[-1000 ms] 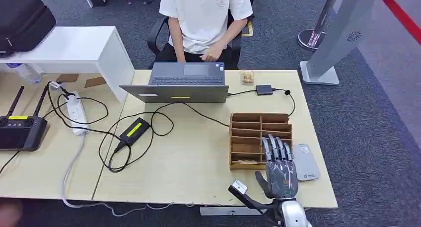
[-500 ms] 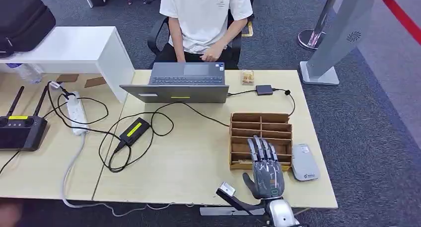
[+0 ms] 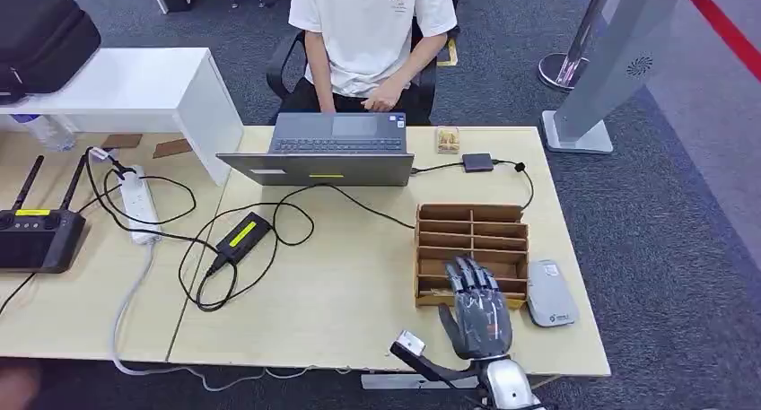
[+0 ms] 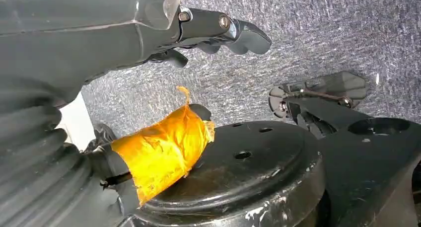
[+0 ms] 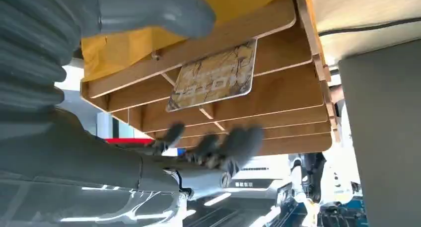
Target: Pass the card to the sensor for recognition and then transmit it.
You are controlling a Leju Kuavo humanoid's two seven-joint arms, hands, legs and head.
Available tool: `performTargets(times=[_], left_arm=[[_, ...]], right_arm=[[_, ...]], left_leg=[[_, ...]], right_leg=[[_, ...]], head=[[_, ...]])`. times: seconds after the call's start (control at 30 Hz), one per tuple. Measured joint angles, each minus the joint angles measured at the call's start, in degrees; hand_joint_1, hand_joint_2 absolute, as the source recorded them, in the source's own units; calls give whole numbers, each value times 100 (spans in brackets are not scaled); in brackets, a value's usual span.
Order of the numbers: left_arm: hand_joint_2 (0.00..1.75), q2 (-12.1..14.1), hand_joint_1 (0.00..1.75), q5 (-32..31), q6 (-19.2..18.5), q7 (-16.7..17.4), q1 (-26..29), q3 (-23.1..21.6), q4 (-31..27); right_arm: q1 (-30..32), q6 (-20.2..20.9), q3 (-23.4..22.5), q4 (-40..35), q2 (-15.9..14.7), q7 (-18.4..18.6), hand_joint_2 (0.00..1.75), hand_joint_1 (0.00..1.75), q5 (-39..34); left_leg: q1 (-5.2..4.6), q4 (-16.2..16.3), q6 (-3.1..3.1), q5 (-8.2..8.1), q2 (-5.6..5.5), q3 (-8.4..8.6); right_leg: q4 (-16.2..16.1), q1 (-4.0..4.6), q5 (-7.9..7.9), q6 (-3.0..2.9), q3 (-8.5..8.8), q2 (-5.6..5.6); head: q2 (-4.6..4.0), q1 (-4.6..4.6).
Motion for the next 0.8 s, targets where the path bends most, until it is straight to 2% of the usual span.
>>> performTargets(times=[0.43,0.67,0.8], left_arm=[[175,0,0,17,-9,0,1,0,0],[175,-2,0,59,-9,-18,7,0,0],[175,-2,0,61,-9,-37,9,0,0]], right_arm=[[-2,-4,-65,-7,6,-203,175,175,-150],[77,-4,-381,-127,48,-584,175,175,-343],[114,-4,-542,-214,66,-653,175,175,-356]], left_leg=[[0,0,0,0,0,1],[0,0,0,0,0,0],[0,0,0,0,0,0]], right_leg=[[0,0,0,0,0,0],[0,0,0,0,0,0],[0,0,0,0,0,1]], head=[[0,-2],[0,0],[0,0]])
